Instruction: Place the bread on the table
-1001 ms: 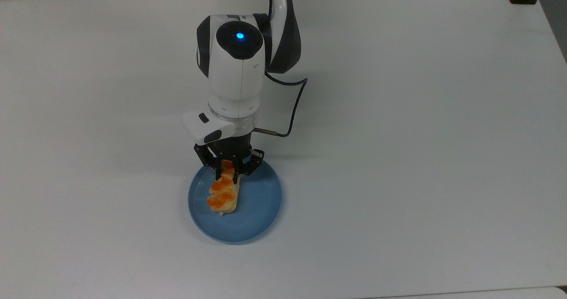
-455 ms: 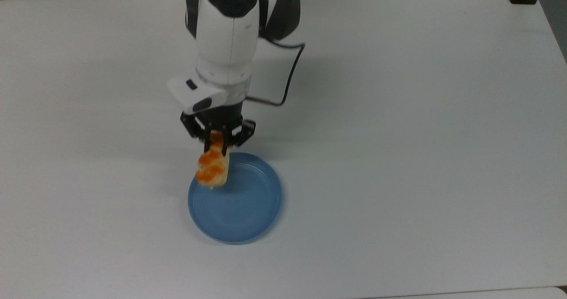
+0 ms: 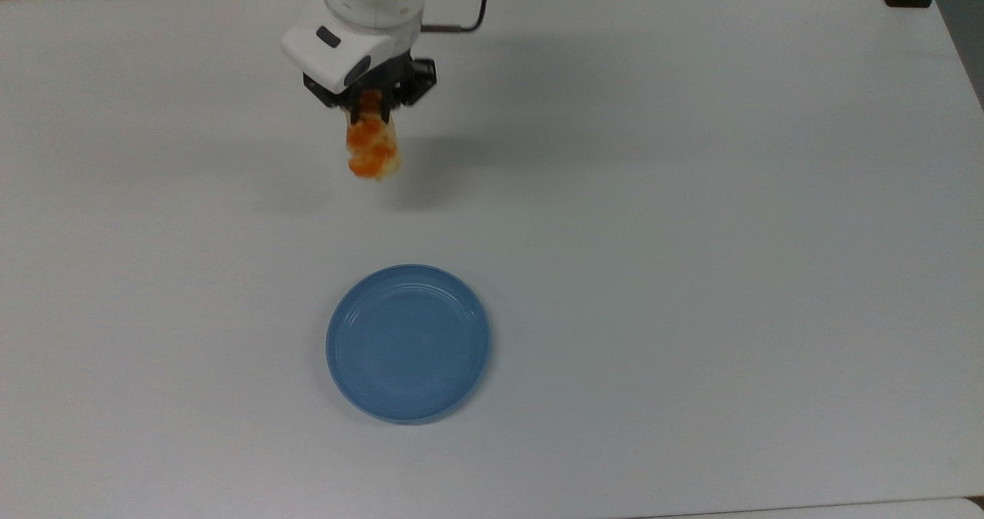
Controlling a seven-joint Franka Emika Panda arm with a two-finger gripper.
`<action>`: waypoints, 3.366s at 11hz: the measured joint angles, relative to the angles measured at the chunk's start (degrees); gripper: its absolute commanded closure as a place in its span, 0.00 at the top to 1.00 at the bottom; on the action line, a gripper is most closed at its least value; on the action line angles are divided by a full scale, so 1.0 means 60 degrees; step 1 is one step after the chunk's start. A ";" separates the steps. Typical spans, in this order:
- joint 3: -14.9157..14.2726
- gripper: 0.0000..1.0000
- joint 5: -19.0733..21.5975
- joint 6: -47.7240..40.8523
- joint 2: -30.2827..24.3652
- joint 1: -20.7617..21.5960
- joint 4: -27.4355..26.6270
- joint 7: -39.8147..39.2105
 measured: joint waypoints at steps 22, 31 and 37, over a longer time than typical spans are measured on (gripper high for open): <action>0.0345 1.00 0.0152 0.4097 -0.0037 0.0038 -0.2993 0.1663; -0.0985 1.00 0.1918 -0.0121 -0.2159 -0.0904 0.0641 0.1287; -0.1190 1.00 0.1920 -0.0121 -0.2255 -0.0856 0.0623 -0.0144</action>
